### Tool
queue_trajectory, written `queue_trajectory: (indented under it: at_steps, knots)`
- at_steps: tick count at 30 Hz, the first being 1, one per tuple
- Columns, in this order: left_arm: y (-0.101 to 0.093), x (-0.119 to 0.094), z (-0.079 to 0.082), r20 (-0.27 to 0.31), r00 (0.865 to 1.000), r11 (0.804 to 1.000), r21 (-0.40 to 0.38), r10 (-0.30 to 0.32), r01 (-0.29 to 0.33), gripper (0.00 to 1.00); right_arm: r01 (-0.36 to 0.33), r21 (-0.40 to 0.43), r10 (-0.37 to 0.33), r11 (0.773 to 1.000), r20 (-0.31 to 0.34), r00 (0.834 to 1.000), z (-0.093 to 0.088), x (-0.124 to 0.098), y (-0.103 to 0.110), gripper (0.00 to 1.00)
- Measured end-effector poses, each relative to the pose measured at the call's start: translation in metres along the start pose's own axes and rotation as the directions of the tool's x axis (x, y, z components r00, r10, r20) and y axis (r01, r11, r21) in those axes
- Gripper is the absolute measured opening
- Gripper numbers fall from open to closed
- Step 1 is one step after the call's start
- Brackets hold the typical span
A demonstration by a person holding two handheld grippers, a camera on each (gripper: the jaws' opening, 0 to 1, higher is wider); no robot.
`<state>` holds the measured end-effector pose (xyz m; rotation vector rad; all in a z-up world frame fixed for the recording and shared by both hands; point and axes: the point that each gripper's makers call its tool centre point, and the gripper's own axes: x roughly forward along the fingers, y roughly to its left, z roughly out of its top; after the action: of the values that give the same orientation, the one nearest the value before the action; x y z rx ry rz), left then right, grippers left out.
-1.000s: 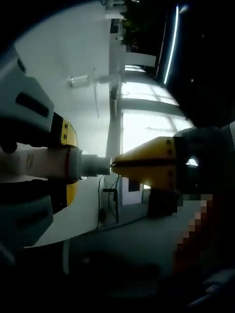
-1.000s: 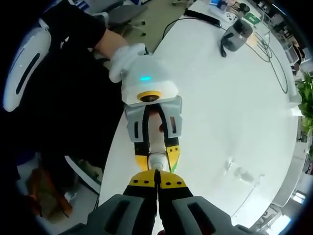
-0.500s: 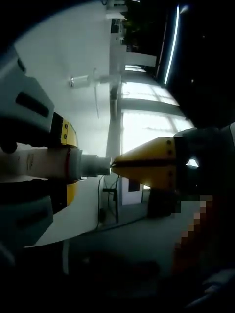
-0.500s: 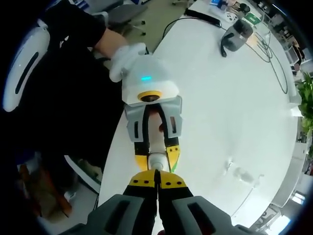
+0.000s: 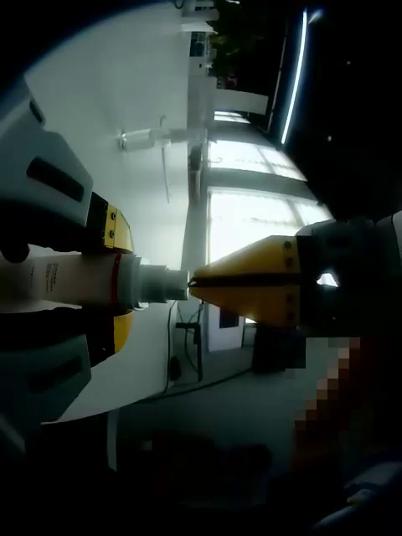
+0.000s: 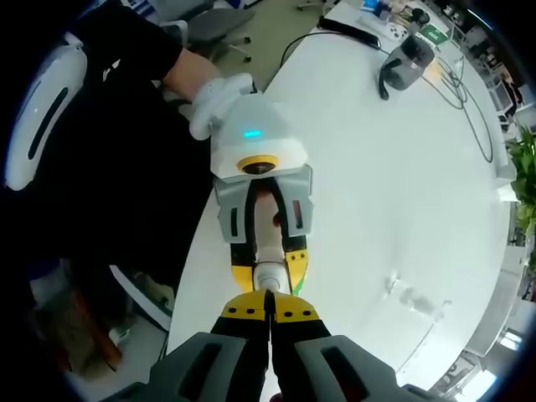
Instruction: Clamp pump bottle remove cover press pump head put on cover
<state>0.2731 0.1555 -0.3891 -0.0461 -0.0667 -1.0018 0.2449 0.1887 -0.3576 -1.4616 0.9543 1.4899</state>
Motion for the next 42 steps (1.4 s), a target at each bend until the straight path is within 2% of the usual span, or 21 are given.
queue_trajectory:
  at_steps: [10,18,29,42]
  knots:
    - [0.0006,-0.0001,-0.0003,0.0,1.0,1.0,0.001,0.0,0.0,0.15,-0.001,-0.003,0.001,1.0,-0.006,1.0,0.0005,0.0031,0.0001,0.0]
    - [0.0008,-0.0003,-0.0004,0.001,1.0,1.0,-0.001,-0.001,0.001,0.15,0.006,0.026,-0.006,1.0,0.001,1.0,0.0004,0.0052,-0.0001,0.0]
    - [0.0007,-0.0007,-0.0002,0.001,1.0,1.0,0.002,0.001,-0.001,0.15,0.019,-0.017,-0.02,1.0,-0.035,0.999,0.001,-0.0002,0.0004,0.0]
    - [0.0004,-0.0008,-0.0004,0.0,1.0,1.0,0.003,0.0,0.0,0.15,0.012,-0.009,-0.013,1.0,-0.026,1.0,0.001,-0.0001,0.0,0.0]
